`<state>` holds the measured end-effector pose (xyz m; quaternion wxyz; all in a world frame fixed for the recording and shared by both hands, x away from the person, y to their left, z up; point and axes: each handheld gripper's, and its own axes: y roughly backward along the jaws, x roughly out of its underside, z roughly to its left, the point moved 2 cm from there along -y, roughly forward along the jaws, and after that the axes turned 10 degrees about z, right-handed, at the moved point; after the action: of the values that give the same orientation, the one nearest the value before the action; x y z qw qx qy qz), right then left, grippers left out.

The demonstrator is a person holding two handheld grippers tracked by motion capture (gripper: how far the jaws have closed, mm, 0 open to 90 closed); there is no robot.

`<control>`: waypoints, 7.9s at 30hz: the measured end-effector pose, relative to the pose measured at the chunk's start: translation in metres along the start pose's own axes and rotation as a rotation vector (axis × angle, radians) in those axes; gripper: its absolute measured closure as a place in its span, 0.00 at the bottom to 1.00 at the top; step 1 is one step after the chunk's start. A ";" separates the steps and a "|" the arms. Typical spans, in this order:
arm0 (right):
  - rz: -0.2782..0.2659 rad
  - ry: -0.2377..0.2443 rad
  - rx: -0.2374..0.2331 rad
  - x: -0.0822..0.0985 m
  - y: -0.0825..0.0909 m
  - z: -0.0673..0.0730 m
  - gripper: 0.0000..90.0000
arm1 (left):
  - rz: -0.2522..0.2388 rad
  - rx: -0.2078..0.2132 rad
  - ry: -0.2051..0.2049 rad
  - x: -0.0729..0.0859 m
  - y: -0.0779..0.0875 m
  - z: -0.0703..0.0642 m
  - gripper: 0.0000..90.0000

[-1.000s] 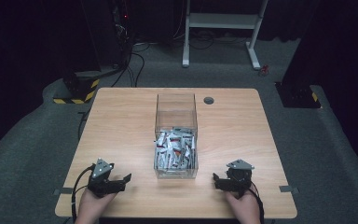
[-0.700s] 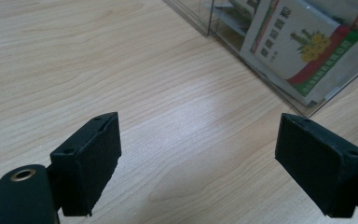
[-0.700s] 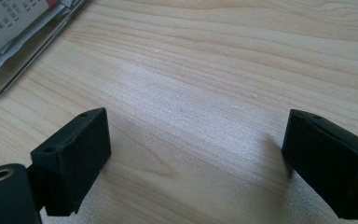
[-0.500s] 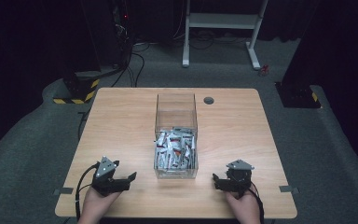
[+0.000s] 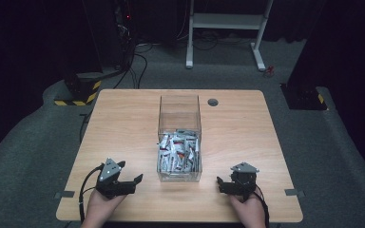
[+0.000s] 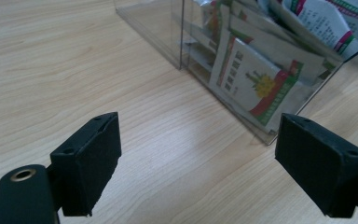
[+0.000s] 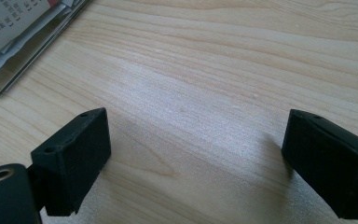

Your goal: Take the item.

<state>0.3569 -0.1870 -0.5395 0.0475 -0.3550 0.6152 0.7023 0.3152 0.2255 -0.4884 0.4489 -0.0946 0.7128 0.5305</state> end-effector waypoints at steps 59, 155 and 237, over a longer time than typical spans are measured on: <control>-0.002 0.015 -0.010 0.000 0.000 0.001 0.09 | -0.070 0.129 -0.095 -0.075 -0.007 -0.055 0.18; -0.003 0.042 -0.024 0.002 0.001 0.003 0.10 | -0.028 0.159 -0.037 -0.080 -0.051 -0.077 1.00; -0.004 0.042 -0.023 0.002 0.001 0.003 0.10 | -0.255 0.149 -0.012 -0.081 0.007 -0.055 1.00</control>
<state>0.3535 -0.1853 -0.5394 0.0319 -0.3716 0.6072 0.7016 0.3282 0.1540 -0.4215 0.5226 -0.1477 0.7298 0.4153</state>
